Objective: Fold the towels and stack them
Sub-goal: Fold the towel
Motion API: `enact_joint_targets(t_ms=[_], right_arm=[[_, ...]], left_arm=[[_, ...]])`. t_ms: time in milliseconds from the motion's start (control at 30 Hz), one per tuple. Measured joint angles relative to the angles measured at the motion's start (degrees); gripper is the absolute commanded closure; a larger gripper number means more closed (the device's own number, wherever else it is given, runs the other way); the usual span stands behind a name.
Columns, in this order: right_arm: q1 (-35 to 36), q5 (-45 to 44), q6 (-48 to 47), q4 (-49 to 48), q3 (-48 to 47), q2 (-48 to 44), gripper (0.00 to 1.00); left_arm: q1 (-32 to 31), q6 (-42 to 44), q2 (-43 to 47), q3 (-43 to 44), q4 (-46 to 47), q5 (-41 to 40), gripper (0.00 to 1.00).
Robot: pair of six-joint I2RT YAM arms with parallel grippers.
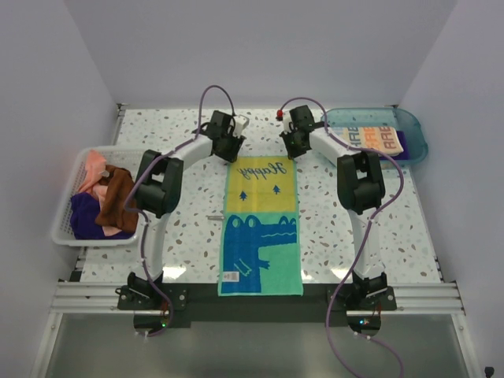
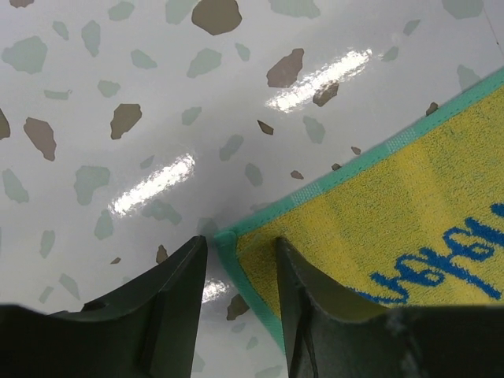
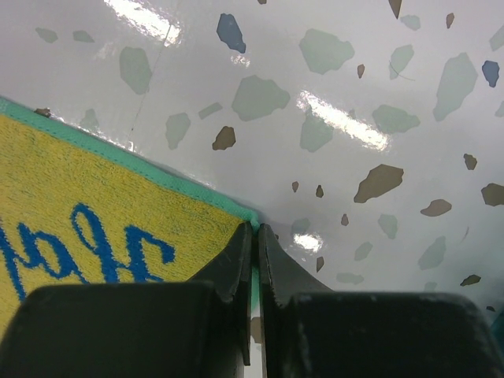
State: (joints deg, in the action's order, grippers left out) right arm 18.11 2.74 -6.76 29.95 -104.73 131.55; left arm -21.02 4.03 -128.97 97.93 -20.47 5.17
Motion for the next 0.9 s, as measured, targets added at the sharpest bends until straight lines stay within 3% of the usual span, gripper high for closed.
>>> enact_joint_targets(t_ms=[133,267,300,400,667,900], right_arm=[[0.0,0.0,-0.2,-0.3,0.3,-0.2,1.00],[0.1,0.0,-0.4,-1.0,1.0,-0.5,1.00],[0.1,0.0,-0.4,-1.0,1.1,-0.6,1.00],[0.1,0.0,-0.4,-1.2,1.2,-0.7,1.00],[0.1,0.1,-0.4,-0.5,0.4,-0.7,1.00],[0.2,-2.1,-0.3,0.4,-9.9,1.2,1.00]], left_arm=[[-0.1,-0.6,-1.1,1.9,-1.1,-1.1,0.64],[-1.0,-1.0,-1.5,2.6,-1.7,-2.8,0.80],[-1.4,-1.0,-1.5,2.7,-1.8,-3.6,0.91],[-2.3,-1.4,-1.5,2.7,-1.8,-5.5,1.00],[-2.4,-1.4,-1.5,3.4,-2.2,-7.4,1.00],[-0.7,-1.6,-4.7,13.7,-4.4,-10.3,1.00]])
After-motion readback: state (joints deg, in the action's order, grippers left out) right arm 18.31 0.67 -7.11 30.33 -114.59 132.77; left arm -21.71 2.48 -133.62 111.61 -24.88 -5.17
